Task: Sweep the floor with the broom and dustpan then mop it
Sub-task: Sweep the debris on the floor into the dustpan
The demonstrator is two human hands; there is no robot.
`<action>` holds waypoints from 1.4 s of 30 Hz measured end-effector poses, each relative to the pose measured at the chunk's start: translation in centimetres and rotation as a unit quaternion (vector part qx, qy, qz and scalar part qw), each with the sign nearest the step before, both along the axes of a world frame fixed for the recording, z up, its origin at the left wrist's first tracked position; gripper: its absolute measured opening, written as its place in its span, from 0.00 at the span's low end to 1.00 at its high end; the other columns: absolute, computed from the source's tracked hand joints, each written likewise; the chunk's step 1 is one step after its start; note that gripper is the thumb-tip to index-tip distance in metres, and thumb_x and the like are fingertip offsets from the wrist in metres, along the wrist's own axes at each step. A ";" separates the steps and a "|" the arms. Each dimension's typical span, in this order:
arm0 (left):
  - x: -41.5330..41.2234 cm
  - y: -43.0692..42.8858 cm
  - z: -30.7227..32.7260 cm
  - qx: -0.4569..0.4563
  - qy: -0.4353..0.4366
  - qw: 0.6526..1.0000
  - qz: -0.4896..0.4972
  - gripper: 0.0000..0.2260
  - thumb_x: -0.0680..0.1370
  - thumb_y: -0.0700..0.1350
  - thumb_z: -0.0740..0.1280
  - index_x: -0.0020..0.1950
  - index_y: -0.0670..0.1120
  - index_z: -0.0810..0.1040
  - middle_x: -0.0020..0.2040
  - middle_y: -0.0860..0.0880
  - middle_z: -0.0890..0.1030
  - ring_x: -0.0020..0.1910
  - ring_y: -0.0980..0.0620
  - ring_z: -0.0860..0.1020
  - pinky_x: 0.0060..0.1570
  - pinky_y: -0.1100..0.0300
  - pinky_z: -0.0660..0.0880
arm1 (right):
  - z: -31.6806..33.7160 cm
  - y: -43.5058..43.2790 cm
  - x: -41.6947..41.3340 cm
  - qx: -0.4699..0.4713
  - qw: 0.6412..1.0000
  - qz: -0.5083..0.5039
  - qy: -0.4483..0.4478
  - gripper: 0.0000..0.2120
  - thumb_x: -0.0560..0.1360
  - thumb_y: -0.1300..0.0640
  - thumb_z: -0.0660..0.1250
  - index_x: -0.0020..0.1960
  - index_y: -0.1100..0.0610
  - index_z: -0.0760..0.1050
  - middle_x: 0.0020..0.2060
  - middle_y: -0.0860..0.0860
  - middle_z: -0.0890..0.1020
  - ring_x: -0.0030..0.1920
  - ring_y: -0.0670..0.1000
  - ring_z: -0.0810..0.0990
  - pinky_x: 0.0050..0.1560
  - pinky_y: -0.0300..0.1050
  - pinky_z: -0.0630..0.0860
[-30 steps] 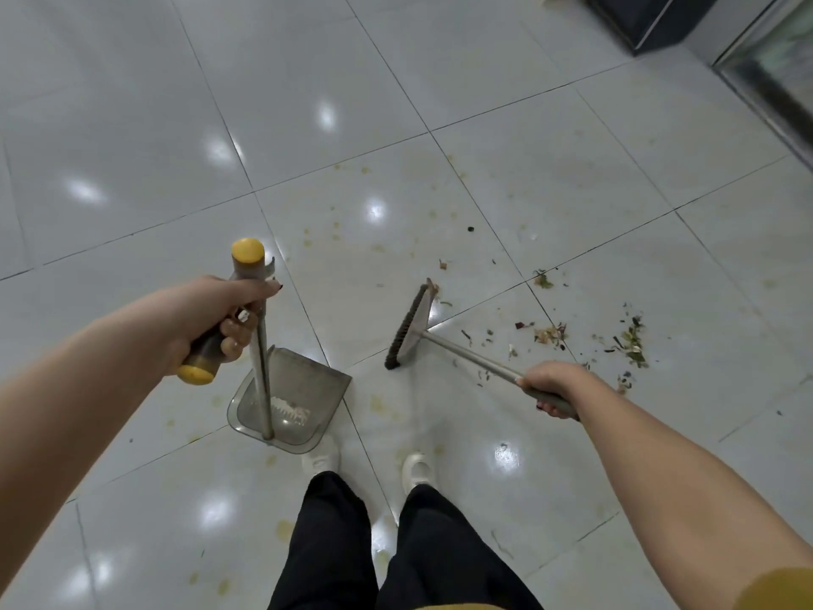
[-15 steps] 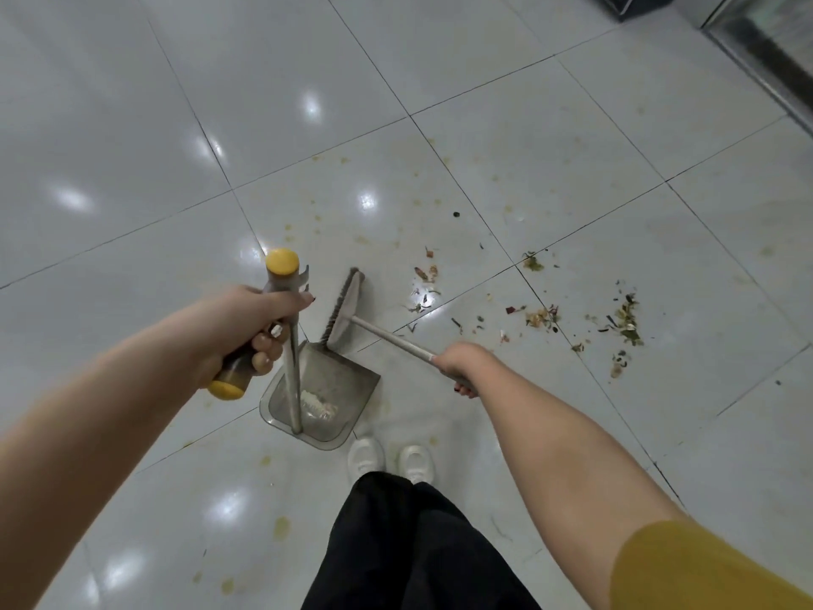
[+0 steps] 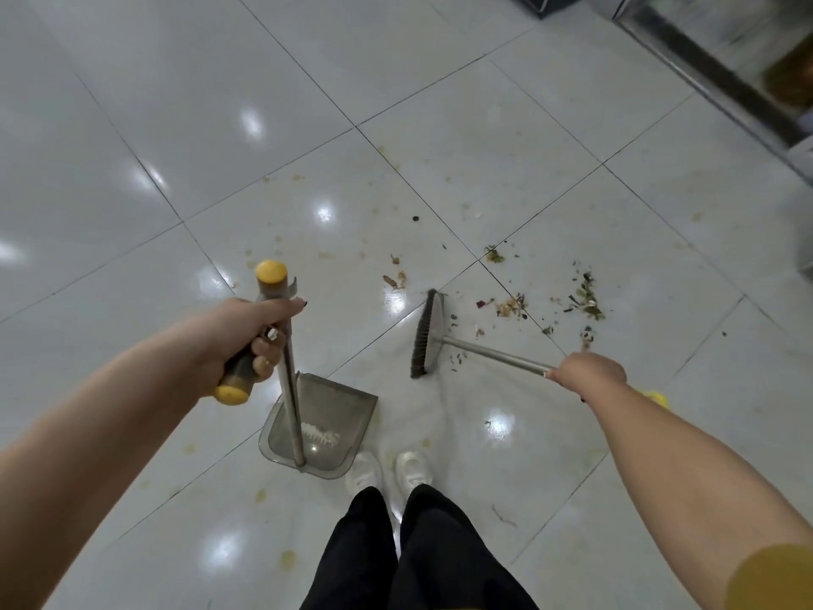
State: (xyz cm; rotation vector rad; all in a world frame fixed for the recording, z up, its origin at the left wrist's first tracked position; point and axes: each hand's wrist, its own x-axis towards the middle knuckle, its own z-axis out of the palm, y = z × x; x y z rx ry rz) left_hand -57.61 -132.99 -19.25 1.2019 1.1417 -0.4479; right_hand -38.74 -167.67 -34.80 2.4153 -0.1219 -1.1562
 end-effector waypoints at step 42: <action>23.4 -9.1 2.8 0.053 0.005 0.990 -0.130 0.16 0.77 0.48 0.67 0.35 0.44 0.65 0.22 0.50 0.64 0.16 0.57 0.61 0.17 0.69 0.61 | -0.2 -6.9 19.0 0.097 0.992 -0.069 -0.027 0.17 0.77 0.42 0.59 0.45 0.55 0.75 0.39 0.50 0.80 0.41 0.52 0.81 0.35 0.39 0.70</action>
